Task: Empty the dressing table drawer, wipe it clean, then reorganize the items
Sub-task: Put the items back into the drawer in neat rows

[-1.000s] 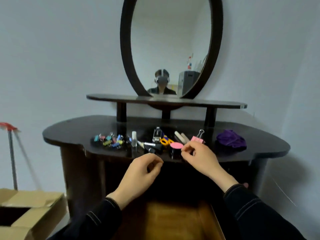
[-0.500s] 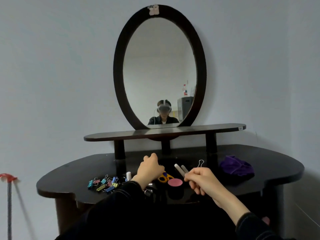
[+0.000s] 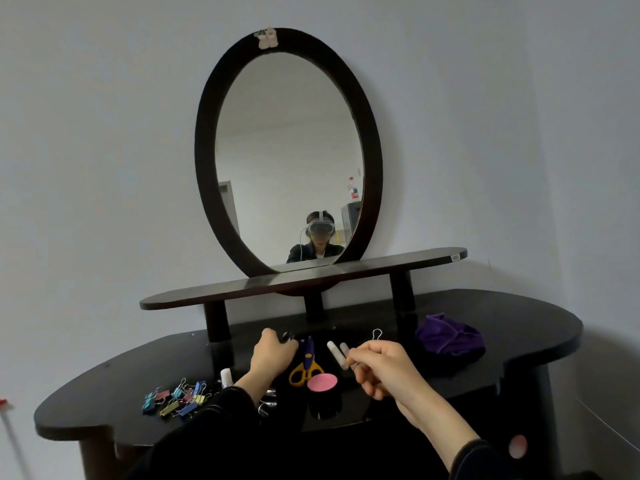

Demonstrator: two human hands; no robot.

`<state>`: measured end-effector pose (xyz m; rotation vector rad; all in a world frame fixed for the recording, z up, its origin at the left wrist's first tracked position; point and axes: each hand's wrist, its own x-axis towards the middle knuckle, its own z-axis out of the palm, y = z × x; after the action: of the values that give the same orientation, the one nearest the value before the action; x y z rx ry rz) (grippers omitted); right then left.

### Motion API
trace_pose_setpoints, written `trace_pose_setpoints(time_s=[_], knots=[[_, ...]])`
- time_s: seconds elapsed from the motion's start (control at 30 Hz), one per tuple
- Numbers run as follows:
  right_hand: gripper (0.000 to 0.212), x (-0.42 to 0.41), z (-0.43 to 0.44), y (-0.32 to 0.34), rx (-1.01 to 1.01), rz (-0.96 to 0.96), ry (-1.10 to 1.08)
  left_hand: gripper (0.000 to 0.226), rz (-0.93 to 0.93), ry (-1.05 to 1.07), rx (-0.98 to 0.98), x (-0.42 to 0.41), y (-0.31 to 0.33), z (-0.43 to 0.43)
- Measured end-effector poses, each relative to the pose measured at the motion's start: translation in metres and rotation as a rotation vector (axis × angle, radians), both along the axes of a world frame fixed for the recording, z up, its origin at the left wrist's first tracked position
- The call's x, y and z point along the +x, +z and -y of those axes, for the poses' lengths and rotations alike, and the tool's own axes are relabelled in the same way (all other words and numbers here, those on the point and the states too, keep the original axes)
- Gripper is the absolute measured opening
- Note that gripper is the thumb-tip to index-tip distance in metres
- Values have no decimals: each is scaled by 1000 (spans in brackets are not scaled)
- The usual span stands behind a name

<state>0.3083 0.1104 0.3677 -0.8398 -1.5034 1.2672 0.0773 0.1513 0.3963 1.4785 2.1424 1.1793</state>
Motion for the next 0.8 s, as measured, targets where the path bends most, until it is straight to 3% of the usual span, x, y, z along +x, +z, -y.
trace_pose_setpoints(time_s=[0.07, 0.1, 0.17, 0.23, 0.27, 0.33, 0.43, 0.53, 0.6, 0.7, 0.8], knots=[[23, 1, -1, -1, -8, -20, -1, 19, 121, 25, 138, -1, 1, 0], [24, 1, -2, -1, -17, -33, -1, 26, 214, 8, 195, 0, 3, 2], [26, 3, -4, 0, -35, -58, -1, 28, 553, -42, 275, 5, 12, 8], [26, 3, -4, 1, -46, -65, -7, 18, 1051, -156, 269, 13, 25, 20], [25, 3, -4, 1, -50, -66, -12, 25, 1235, -239, 224, 16, 29, 28], [22, 0, -3, 1, -66, -70, -33, 34, 1327, -372, 124, 25, 33, 42], [22, -2, -3, 4, -109, -116, -63, 22, 1035, -452, 71, 47, 27, 58], [32, 0, -4, 7, -146, -191, -57, 25, 431, -467, 182, 65, 9, 62], [37, 1, -3, 9, -141, -191, -24, 26, 139, -473, 260, 75, 1, 67], [40, 2, 0, 10, -128, -152, -1, 29, -106, -496, 339, 88, -2, 73], [29, 5, 1, 9, -120, -140, 2, 32, -241, -555, 355, 95, -8, 74]])
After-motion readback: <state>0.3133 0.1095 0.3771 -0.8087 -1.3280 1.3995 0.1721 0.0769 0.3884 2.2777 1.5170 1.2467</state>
